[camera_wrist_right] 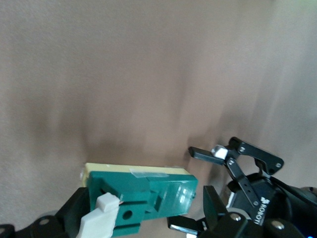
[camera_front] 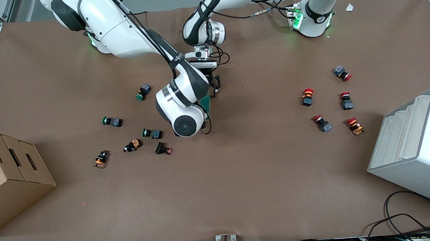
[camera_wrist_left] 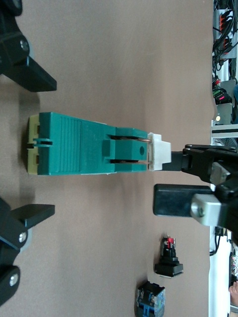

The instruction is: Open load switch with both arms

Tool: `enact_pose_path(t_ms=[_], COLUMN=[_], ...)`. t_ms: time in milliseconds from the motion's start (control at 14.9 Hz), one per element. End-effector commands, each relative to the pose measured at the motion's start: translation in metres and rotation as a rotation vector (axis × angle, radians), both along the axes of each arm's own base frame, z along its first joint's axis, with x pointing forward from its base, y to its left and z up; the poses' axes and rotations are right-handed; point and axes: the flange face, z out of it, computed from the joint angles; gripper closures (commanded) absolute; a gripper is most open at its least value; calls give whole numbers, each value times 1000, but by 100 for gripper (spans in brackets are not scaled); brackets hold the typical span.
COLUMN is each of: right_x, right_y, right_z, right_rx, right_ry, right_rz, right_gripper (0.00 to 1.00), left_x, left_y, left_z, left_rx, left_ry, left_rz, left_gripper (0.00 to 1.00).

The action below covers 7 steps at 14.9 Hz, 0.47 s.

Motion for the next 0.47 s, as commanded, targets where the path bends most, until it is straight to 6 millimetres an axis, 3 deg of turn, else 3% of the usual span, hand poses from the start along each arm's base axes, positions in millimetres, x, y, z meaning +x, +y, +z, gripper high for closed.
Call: enact_pose_path(t_ms=[0,402], right_x=[-6,-2], right_y=[7,4], right_z=[15,40], right_rx=[22,26], right_ry=[58,106], right_rz=[-13,2], right_gripper=[0,0], left_x=[2,2], left_y=[-1,-1], left_z=[-8,-8], left_rx=[1,2], left_ry=[-7,-7], left_rz=[-5,-3], left_gripper=[0,0])
